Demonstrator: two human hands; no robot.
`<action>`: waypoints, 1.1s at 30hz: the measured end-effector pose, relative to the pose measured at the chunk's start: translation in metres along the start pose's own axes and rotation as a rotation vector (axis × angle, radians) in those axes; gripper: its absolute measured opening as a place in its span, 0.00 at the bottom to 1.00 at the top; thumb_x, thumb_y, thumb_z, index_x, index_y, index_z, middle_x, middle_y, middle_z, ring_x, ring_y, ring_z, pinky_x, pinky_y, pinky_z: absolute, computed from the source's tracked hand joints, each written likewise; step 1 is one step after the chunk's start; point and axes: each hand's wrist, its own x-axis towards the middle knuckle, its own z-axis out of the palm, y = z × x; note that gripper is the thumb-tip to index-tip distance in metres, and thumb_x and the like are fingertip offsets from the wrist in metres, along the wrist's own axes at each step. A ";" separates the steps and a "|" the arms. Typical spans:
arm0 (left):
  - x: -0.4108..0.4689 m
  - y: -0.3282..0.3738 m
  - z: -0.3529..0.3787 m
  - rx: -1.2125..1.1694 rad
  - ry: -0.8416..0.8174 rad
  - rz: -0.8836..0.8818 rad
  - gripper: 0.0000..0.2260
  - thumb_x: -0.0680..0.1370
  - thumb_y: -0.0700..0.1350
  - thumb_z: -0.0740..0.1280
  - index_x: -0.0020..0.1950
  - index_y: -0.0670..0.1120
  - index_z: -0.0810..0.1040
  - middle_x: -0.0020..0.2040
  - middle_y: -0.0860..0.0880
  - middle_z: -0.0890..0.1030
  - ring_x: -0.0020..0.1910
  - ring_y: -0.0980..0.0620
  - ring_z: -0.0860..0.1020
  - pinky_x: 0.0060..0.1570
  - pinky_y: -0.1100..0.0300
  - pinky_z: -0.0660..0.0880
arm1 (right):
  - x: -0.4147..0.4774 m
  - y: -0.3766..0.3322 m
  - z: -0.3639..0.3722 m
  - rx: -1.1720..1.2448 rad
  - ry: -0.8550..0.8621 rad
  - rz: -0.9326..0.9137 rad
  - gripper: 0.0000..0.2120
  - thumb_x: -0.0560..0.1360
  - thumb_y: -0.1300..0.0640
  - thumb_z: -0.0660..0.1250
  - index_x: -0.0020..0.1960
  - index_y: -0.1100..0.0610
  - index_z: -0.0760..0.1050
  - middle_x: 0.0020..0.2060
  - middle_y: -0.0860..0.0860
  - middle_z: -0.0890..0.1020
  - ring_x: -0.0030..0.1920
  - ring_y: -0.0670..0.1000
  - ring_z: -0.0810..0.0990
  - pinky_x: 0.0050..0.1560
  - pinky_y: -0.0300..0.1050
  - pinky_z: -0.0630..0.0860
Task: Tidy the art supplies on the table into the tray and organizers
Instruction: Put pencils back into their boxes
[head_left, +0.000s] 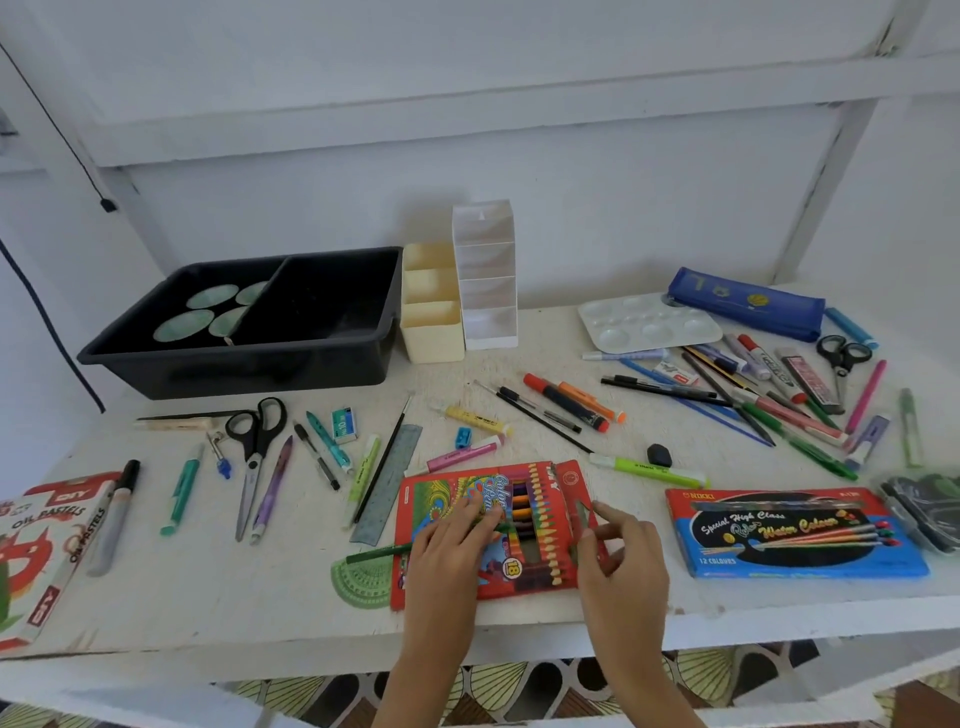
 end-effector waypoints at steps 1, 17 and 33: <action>0.001 0.004 0.000 -0.017 0.003 0.019 0.28 0.58 0.39 0.81 0.56 0.47 0.82 0.56 0.48 0.82 0.53 0.51 0.81 0.53 0.58 0.73 | 0.000 -0.003 -0.002 0.041 -0.022 -0.016 0.07 0.76 0.57 0.65 0.52 0.47 0.74 0.45 0.45 0.75 0.42 0.43 0.76 0.33 0.31 0.73; 0.018 0.038 -0.008 -0.166 -0.070 -0.311 0.27 0.80 0.60 0.40 0.76 0.51 0.56 0.75 0.55 0.58 0.72 0.64 0.49 0.70 0.66 0.41 | 0.059 -0.017 -0.078 0.667 0.113 0.240 0.02 0.76 0.61 0.65 0.48 0.59 0.75 0.35 0.53 0.83 0.33 0.51 0.83 0.34 0.39 0.81; 0.012 0.023 -0.005 -0.097 -0.298 -0.350 0.30 0.81 0.59 0.50 0.77 0.50 0.43 0.77 0.53 0.41 0.75 0.57 0.37 0.70 0.63 0.33 | 0.039 0.012 -0.046 0.481 0.132 0.249 0.04 0.75 0.62 0.67 0.48 0.62 0.76 0.38 0.55 0.83 0.33 0.49 0.84 0.36 0.33 0.79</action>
